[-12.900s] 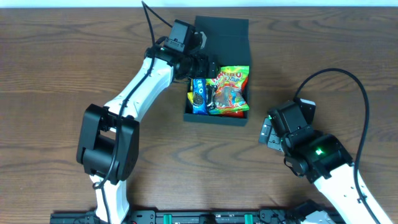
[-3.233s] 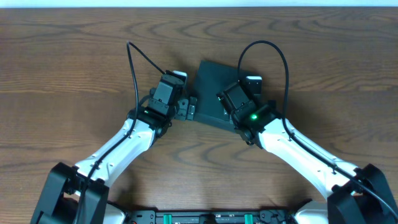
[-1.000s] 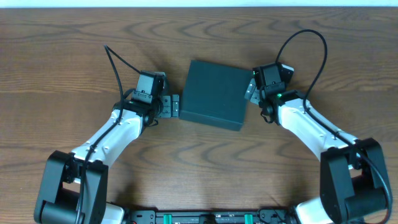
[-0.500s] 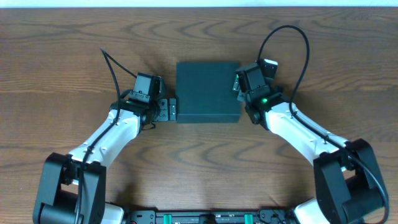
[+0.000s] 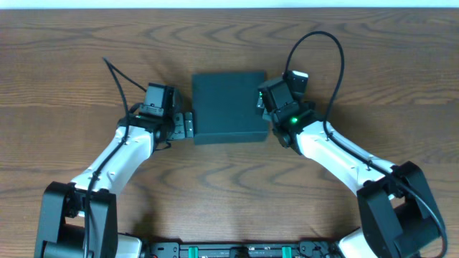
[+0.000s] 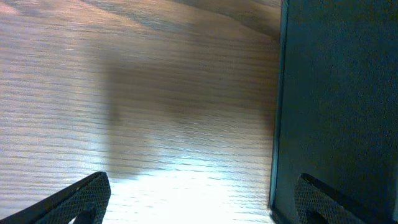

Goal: Pack container

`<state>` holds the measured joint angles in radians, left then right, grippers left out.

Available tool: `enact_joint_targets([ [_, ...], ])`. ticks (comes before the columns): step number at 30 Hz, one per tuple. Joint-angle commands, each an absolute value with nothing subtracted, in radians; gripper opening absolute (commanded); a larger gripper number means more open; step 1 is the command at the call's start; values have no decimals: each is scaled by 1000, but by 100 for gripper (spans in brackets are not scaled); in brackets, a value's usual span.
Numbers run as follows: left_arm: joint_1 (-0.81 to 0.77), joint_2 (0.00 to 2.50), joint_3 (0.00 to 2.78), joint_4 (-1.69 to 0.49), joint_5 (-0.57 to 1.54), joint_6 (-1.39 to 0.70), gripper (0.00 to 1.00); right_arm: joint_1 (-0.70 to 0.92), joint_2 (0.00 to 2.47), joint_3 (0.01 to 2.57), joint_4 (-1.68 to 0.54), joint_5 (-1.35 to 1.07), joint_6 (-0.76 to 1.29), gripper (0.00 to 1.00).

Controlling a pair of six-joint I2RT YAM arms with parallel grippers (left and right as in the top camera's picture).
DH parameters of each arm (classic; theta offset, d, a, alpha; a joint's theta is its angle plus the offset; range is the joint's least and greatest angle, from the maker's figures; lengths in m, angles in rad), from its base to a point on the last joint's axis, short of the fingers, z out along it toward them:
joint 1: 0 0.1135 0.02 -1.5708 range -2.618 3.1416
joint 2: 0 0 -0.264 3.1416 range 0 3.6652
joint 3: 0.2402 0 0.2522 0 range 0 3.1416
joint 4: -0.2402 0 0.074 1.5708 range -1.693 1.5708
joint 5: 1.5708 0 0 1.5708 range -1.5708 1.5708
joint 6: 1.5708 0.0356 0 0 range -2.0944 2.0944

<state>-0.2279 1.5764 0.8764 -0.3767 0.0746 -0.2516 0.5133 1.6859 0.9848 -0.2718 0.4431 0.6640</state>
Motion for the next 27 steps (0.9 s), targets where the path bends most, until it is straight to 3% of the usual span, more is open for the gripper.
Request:
enact_joint_targets([
  [1,-213,1563,892,-376,94,-260,95,594,1714,968,-309,215,658,99],
  [12,-202,1563,892,-328,94,-197,95,603,1714,968,-334,229,684,99],
  [27,-155,1584,893,-186,94,-157,96,594,1695,968,-567,251,728,99],
])
